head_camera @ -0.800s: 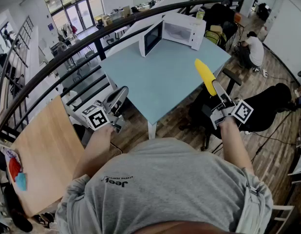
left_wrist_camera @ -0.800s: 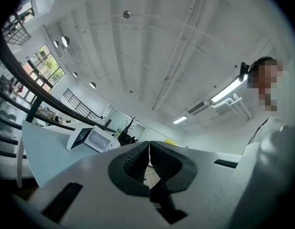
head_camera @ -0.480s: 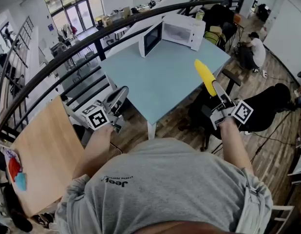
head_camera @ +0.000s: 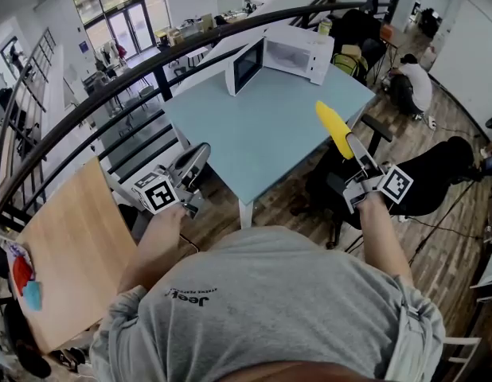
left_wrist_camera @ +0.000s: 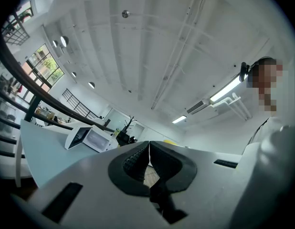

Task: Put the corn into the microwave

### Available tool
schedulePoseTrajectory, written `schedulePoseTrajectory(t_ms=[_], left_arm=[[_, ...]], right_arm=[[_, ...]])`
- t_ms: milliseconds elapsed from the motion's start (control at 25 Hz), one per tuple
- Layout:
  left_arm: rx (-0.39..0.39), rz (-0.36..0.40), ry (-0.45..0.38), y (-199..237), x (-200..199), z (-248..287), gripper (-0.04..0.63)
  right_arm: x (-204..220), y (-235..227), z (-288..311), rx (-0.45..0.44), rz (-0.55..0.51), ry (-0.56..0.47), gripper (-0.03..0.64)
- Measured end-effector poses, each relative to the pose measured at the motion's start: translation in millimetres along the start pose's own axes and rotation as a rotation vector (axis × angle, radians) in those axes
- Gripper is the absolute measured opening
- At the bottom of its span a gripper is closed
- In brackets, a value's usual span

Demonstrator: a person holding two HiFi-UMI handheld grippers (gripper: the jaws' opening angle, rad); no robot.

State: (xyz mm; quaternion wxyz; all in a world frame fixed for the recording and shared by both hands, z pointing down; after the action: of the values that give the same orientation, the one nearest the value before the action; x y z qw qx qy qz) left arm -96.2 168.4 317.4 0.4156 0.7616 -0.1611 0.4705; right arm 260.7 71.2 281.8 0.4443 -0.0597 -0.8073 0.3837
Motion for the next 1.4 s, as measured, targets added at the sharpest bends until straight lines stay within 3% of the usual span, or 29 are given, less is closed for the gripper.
schedulePoseTrajectory(t_ms=[440,1040,1200,1400], left_arm=[[-0.004,0.002,-0.012,-22,20,25,0.020],[-0.016,-0.001,0.039,-61,72,90,0.020],[-0.015,-0.014,0.044,-53,75,97,0.020],[-0.018,-0.032,0.040,-10,62,94,0.020]], right_arm=[[-19,-15,-26,-0.022,0.006,0.010,0.250],[-55,-59,-63,-0.060,0.030,0.038,0.250],[-51,-73,-51,-0.060,0.042,0.051,0.250],[-39,-86,-16,-0.047,0.045,0.055,0.250]])
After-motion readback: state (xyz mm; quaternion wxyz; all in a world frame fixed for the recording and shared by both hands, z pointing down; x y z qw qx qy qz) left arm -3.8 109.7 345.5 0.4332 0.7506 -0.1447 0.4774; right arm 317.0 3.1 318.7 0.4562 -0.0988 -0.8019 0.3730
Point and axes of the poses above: the fingertips, and each gripper's own axes: z forward along the fingers, y to its left, x out of its underside, the point moved 1 cm from there along -z, backward along the fingers, and after that the axes turned 1 degree about -y, right-handed, at the moved point
